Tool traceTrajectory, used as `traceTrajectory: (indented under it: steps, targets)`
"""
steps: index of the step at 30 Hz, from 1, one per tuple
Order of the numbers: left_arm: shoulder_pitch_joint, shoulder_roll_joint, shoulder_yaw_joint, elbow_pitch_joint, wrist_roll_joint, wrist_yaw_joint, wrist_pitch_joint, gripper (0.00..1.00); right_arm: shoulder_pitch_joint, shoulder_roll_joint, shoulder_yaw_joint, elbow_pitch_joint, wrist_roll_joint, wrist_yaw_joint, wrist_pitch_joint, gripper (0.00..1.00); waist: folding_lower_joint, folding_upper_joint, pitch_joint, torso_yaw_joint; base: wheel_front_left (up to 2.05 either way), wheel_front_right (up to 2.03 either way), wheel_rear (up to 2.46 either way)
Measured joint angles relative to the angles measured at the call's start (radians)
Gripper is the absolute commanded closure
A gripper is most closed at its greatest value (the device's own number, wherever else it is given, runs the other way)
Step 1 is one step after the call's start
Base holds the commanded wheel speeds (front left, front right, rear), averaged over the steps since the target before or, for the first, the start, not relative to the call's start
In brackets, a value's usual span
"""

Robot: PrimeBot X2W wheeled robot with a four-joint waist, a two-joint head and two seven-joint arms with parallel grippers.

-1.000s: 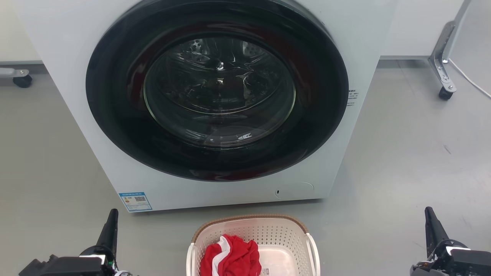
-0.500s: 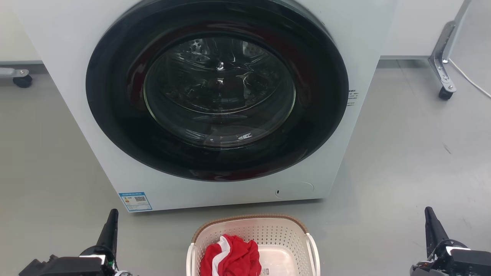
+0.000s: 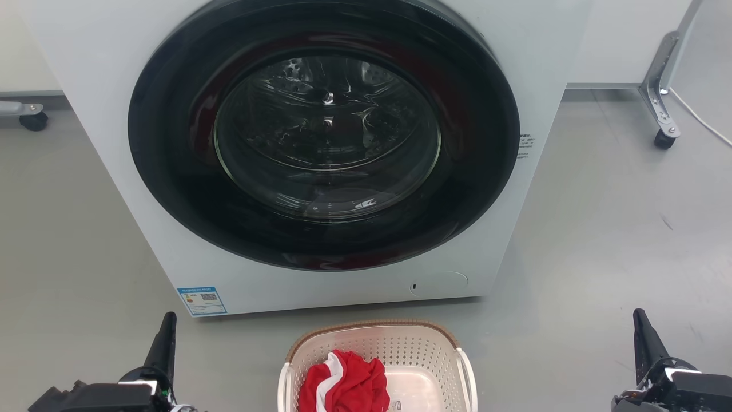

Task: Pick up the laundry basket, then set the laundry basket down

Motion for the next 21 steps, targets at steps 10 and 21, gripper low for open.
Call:
traceTrajectory:
  steps: [10, 21]
  targets:
    - [0.000, 0.000, 0.000, 0.000, 0.000, 0.000, 0.000, 1.00, 0.000, 0.000, 0.000, 0.000, 0.000, 0.000, 0.000, 1.00, 0.0000, 0.0000, 0.000, 0.000, 0.00, 0.00, 0.00]
    - [0.000, 0.000, 0.000, 0.001, 0.000, 0.000, 0.000, 1.00, 0.000, 0.000, 0.000, 0.000, 0.001, 0.000, 0.000, 1.00, 0.0000, 0.0000, 0.000, 0.000, 0.00, 0.00, 0.00]
